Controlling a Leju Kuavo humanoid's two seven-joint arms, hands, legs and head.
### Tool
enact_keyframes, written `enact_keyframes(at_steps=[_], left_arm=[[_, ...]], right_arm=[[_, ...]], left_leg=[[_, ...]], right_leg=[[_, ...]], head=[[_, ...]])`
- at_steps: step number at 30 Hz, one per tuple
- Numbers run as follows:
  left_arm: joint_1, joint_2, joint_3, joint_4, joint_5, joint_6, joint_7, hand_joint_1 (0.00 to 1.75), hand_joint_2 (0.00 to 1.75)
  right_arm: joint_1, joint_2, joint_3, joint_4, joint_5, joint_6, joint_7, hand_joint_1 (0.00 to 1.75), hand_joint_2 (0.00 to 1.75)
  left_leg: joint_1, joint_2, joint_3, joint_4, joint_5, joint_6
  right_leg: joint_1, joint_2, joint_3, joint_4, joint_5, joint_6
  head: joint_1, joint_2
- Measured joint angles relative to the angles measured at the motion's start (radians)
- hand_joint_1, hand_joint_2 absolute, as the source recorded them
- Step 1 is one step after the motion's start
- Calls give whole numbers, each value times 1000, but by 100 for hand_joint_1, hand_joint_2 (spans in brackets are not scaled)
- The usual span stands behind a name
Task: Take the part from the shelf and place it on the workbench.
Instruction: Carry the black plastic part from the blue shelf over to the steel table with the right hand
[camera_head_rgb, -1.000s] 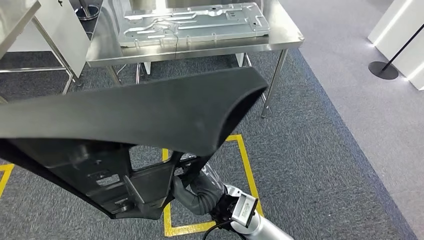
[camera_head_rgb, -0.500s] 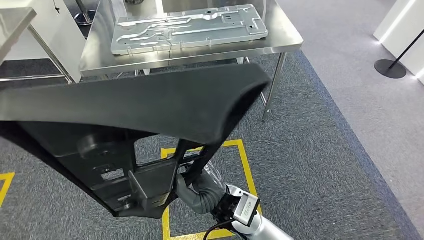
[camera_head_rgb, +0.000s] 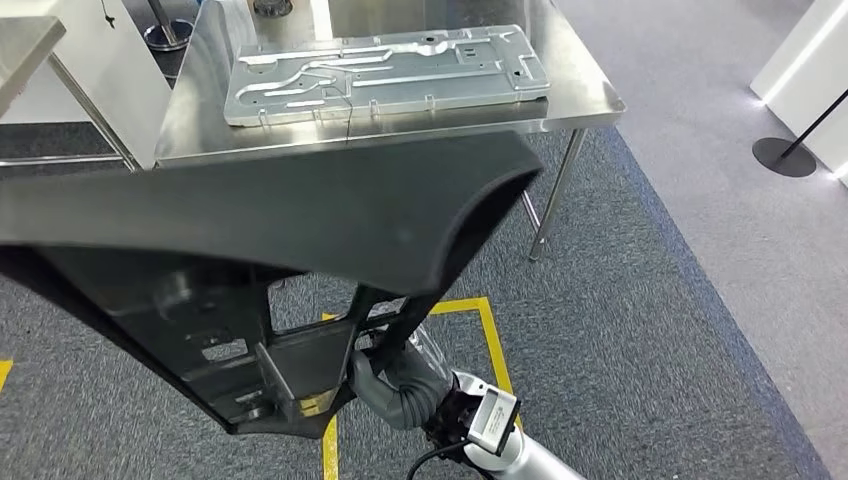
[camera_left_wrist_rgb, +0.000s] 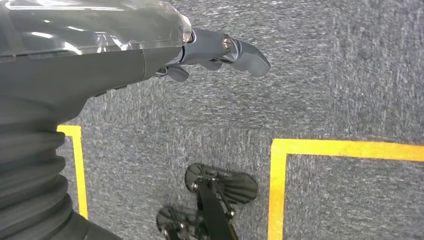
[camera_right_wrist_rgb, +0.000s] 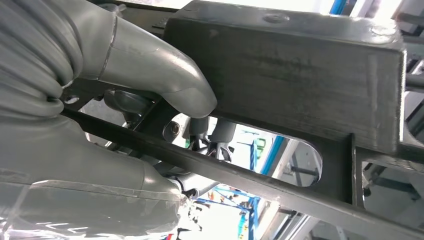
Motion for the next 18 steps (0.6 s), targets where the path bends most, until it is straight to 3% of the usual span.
enact_keyframes(at_steps=[2,3,4,7,8,9,13,15,17,18], left_arm=[[1,0,0,0,-1,0,0,0,175],[1,0,0,0,-1,0,0,0,175],[2,-1,0,0,-1,0,0,0,175],[2,-2,0,0,-1,0,0,0,175],[1,-2,0,0,-1,0,0,0,175],[0,-2,0,0,-2,0,1,0,175],[-3,-3,0,0,-8,0,1,0,175],[-7,-4,0,0,-9,0,0,0,175],[-6,-5,0,0,-11,0,0,0,175],[-5,-5,0,0,-13,-1,0,0,175]], right_arm=[[2,-1,0,0,0,0,0,175,175],[4,-2,0,0,0,0,0,175,175],[5,-3,0,0,1,0,0,175,175],[6,-3,-1,0,2,0,0,175,175],[6,-4,-1,1,2,0,0,175,175],[6,-4,-2,2,2,0,0,175,175],[6,-3,-4,2,3,-2,0,175,175],[6,-2,-5,-1,4,-3,0,175,175],[8,-2,-5,-2,6,-6,0,175,175],[10,-2,-5,-2,6,-6,0,175,175]], left_leg=[[0,0,14,-2,-14,3],[0,0,23,-1,-22,2],[0,0,34,-1,-30,1],[1,-1,71,1,-58,-9],[1,-1,79,2,-67,-15],[1,-1,83,2,-75,-22],[3,1,89,36,-89,-47],[6,2,39,128,-121,-54],[7,2,-50,262,-171,-59],[7,2,-87,303,-186,-59]], right_leg=[[-1,0,-87,112,-52,4],[-2,0,-119,139,-62,7],[-3,-1,-135,131,-47,8],[-6,-6,-105,-38,88,5],[-4,-8,-94,-83,111,0],[-2,-9,-88,-107,123,-7],[-1,-8,-68,-118,118,-38],[-2,-9,-51,-122,111,-47],[-1,-8,-40,-123,99,-51],[1,-7,-33,-123,92,-52]], head=[[0,0],[0,0],[0,0],[0,0],[0,0],[0,0],[0,0],[0,0],[0,0],[0,0]])
